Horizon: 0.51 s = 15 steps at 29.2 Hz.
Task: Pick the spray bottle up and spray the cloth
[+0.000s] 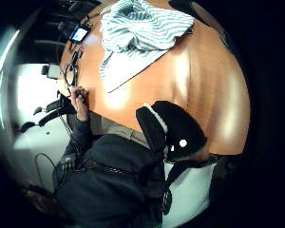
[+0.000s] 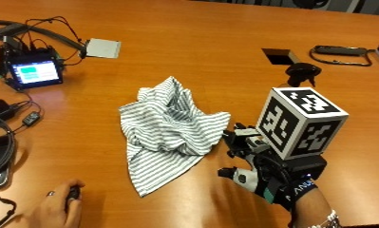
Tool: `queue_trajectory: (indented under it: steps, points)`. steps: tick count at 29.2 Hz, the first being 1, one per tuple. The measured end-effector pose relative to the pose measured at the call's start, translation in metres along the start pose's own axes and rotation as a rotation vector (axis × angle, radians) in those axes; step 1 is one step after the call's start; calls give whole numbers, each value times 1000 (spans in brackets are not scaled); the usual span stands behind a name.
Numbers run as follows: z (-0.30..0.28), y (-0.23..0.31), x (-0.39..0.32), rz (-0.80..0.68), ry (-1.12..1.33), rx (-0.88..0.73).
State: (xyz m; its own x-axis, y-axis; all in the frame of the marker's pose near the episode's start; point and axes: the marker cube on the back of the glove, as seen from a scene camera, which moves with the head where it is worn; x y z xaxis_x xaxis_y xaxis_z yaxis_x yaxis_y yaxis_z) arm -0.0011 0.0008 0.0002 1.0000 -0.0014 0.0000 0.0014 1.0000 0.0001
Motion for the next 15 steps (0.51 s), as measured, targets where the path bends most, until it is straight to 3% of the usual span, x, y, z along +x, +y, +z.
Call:
queue_trajectory:
  steps: [15]
  points:
    - [0, -6, -7, -25, 0, -6]
